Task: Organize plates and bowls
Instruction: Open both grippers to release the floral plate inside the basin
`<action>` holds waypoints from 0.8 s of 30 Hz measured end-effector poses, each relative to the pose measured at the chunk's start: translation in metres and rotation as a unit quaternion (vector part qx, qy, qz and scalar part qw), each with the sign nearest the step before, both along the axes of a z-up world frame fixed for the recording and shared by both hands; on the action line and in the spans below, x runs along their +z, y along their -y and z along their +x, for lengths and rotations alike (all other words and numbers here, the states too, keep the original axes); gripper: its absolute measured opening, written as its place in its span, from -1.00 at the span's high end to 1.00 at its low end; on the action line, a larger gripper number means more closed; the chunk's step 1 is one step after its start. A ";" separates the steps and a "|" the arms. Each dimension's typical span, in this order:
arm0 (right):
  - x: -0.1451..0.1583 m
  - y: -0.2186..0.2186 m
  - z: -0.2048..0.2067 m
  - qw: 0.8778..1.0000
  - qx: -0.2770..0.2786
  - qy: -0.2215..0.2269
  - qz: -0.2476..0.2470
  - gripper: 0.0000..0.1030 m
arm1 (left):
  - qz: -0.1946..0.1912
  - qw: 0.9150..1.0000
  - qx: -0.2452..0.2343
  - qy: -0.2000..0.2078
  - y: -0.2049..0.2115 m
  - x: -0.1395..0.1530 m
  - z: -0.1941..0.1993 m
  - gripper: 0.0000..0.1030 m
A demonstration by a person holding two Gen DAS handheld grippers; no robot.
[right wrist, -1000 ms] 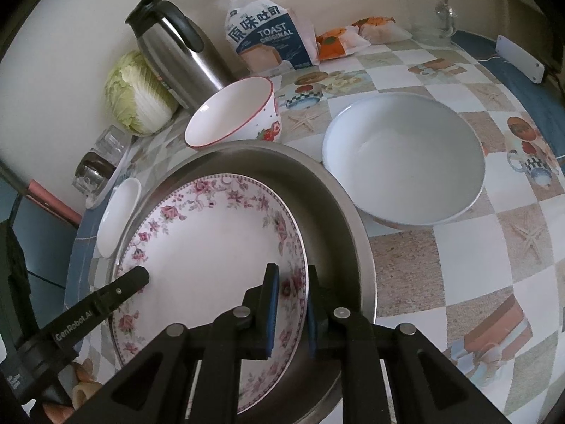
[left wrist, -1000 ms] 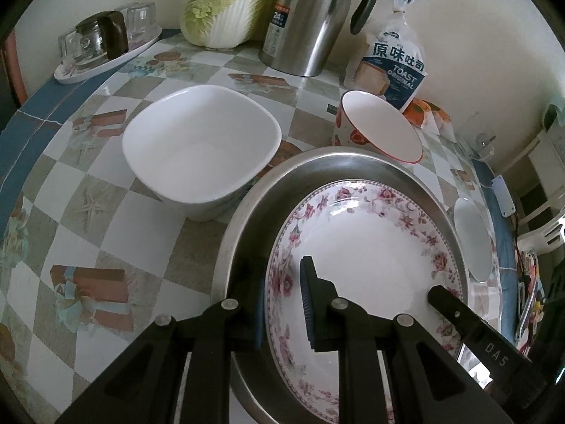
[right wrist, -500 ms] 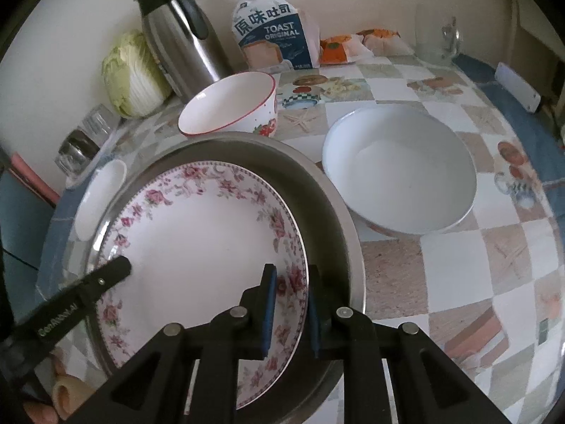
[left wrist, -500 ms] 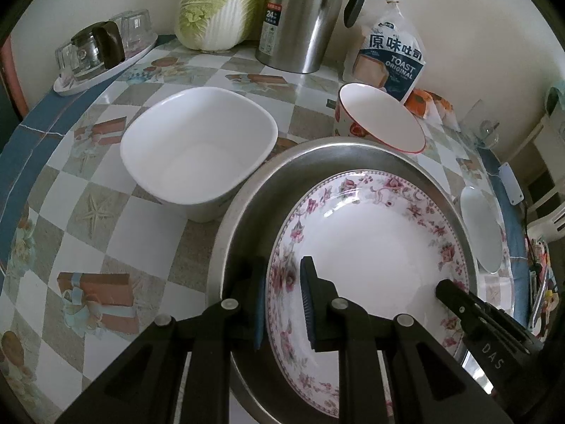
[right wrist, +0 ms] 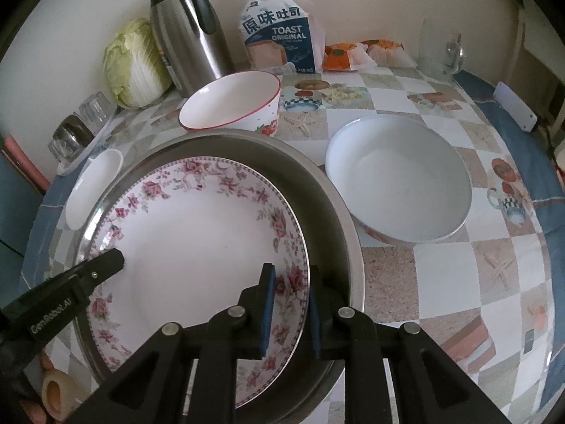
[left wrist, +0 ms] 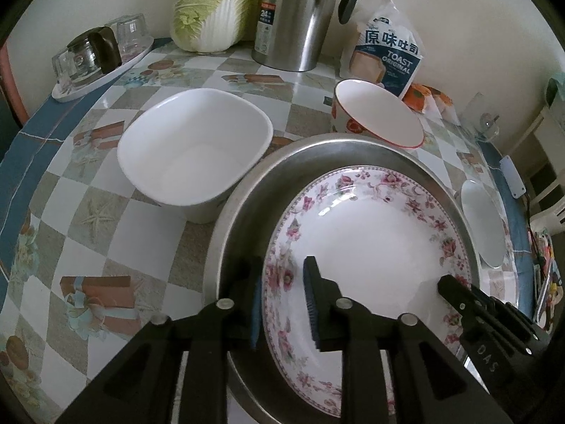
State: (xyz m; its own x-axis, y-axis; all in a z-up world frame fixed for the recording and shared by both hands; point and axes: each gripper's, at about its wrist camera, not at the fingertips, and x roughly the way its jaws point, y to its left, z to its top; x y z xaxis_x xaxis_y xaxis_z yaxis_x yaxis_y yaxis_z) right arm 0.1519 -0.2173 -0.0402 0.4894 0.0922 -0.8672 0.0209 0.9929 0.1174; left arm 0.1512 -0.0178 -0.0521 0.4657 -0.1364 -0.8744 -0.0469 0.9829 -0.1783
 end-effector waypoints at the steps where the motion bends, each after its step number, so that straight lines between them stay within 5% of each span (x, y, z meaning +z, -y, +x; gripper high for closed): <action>1: 0.000 -0.001 0.001 1.000 0.001 0.000 -0.003 0.60 | -0.001 1.000 -0.003 0.001 0.001 0.001 0.000 0.38; 21: 0.028 -0.005 -0.005 0.999 0.004 0.031 -0.024 0.60 | -0.007 0.999 -0.014 0.047 0.010 0.031 -0.010 0.01; 24: 0.033 -0.007 -0.007 0.999 0.008 0.039 -0.029 0.60 | -0.004 0.998 -0.016 0.057 0.013 0.037 -0.013 -0.22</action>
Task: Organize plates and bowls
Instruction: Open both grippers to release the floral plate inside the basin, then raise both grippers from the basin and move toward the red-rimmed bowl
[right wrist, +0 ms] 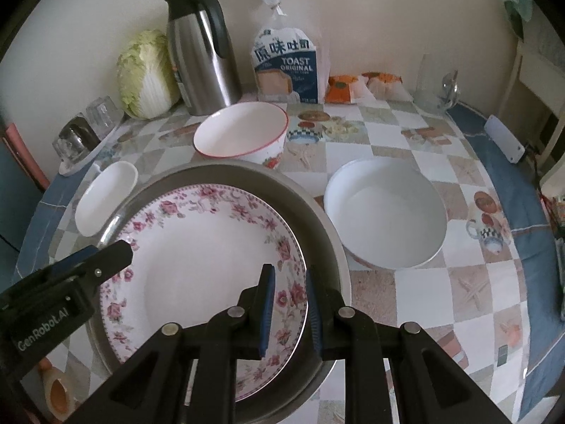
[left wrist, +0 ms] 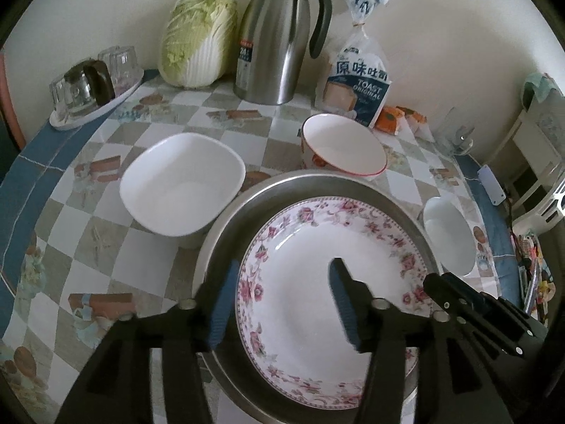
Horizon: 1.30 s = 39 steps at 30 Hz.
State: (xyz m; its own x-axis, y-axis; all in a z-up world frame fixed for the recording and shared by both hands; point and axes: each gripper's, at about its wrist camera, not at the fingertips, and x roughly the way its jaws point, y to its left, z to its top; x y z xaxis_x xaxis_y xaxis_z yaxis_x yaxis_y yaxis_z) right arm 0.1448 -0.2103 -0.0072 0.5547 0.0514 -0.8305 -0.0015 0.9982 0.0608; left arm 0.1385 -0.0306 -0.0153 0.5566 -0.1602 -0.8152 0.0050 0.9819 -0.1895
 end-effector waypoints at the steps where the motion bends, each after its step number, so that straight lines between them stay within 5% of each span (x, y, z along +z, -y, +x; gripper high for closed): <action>1: 0.002 -0.001 -0.001 1.000 0.001 0.003 0.000 0.60 | 0.000 1.000 -0.001 0.003 0.001 0.001 -0.001 -0.29; 9: 0.002 0.007 -0.001 1.000 -0.017 0.002 0.003 0.26 | 0.014 1.000 -0.004 0.002 0.004 0.005 -0.003 -0.40; 12: 0.002 0.012 -0.001 1.000 -0.027 0.006 0.008 -0.24 | 0.018 1.000 0.001 0.002 0.003 0.006 -0.003 -0.45; 28: 0.006 0.018 -0.003 0.998 -0.039 0.031 0.026 -1.00 | 0.030 0.999 0.019 0.006 -0.003 0.007 -0.002 -0.63; 34: 0.011 0.026 -0.007 0.997 -0.054 0.042 0.043 -1.00 | 0.016 0.999 0.036 0.029 -0.016 0.017 -0.006 -0.68; 39: 0.015 0.031 -0.014 0.995 -0.064 0.051 0.053 -1.00 | 0.006 0.998 0.049 0.040 -0.026 0.019 -0.008 -0.92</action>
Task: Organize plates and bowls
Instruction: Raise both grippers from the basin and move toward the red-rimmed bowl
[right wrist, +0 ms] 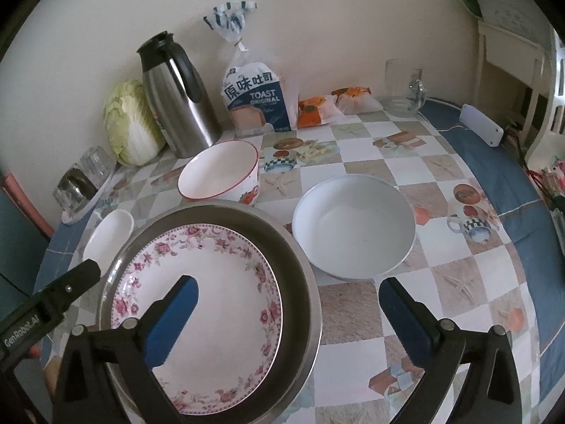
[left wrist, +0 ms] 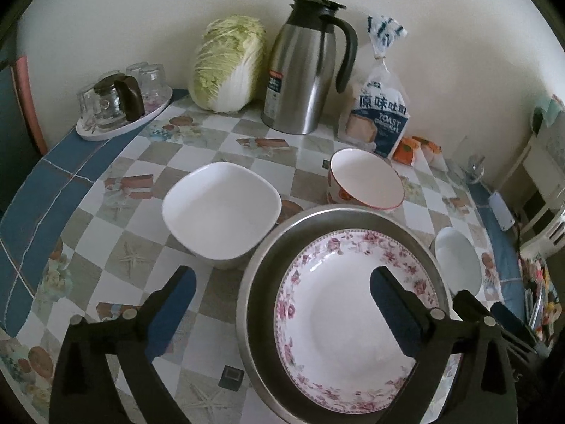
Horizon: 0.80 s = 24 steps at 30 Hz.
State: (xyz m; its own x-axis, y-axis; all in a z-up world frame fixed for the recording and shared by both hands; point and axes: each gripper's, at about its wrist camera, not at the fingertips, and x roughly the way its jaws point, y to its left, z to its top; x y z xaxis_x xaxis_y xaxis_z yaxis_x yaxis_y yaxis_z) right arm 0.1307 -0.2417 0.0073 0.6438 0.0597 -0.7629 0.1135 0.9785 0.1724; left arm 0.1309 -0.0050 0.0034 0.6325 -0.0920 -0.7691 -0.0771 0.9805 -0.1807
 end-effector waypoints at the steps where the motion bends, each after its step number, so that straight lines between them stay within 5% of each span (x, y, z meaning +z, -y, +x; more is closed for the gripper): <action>1: 0.001 0.002 -0.001 1.000 -0.003 0.002 0.002 -1.00 | -0.005 1.000 0.004 0.003 -0.003 0.001 -0.001 -0.92; 9: 0.016 0.017 -0.017 0.999 -0.043 0.025 0.013 -1.00 | -0.022 0.999 0.020 0.034 -0.019 0.012 -0.008 -0.92; 15: 0.026 0.022 -0.026 0.998 -0.051 0.023 0.025 -1.00 | -0.046 0.998 0.039 0.015 -0.038 0.008 -0.004 -0.92; 24: 0.094 0.029 -0.027 0.998 -0.035 0.052 0.023 -1.00 | -0.062 0.997 0.048 0.004 -0.052 0.025 0.002 -0.92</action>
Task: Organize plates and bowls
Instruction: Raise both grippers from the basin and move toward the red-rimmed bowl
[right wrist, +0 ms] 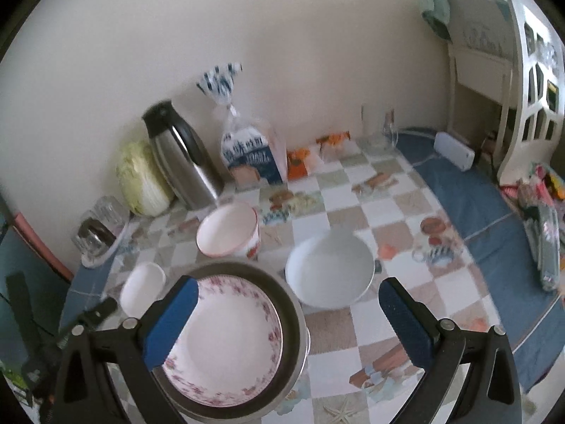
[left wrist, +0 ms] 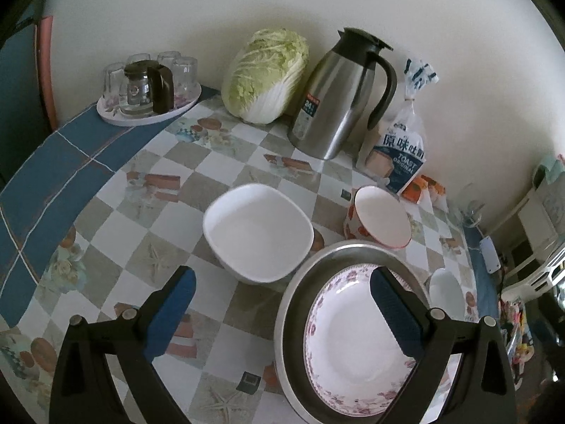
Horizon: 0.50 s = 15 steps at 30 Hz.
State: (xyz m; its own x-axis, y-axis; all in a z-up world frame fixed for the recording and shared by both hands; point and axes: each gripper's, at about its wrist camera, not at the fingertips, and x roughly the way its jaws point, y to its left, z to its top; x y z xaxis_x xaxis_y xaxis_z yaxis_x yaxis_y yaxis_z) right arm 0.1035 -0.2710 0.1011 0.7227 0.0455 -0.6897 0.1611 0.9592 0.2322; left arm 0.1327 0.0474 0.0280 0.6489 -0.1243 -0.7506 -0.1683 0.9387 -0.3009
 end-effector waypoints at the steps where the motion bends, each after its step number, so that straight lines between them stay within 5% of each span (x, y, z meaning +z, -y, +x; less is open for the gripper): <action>1: 0.009 0.001 0.001 1.000 0.000 0.002 0.000 -1.00 | 0.001 1.000 -0.002 0.001 -0.001 0.005 0.001 -0.92; 15: 0.136 0.008 0.028 0.999 0.028 0.030 -0.016 -1.00 | 0.023 0.998 -0.043 0.041 -0.004 0.120 0.040 -0.92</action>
State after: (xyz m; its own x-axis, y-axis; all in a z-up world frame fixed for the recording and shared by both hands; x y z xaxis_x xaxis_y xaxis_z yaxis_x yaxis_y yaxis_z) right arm 0.1318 -0.2791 0.2368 0.7602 0.0660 -0.6463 0.0926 0.9736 0.2084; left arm 0.1730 0.0509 0.1483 0.6969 -0.1492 -0.7014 -0.0621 0.9619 -0.2663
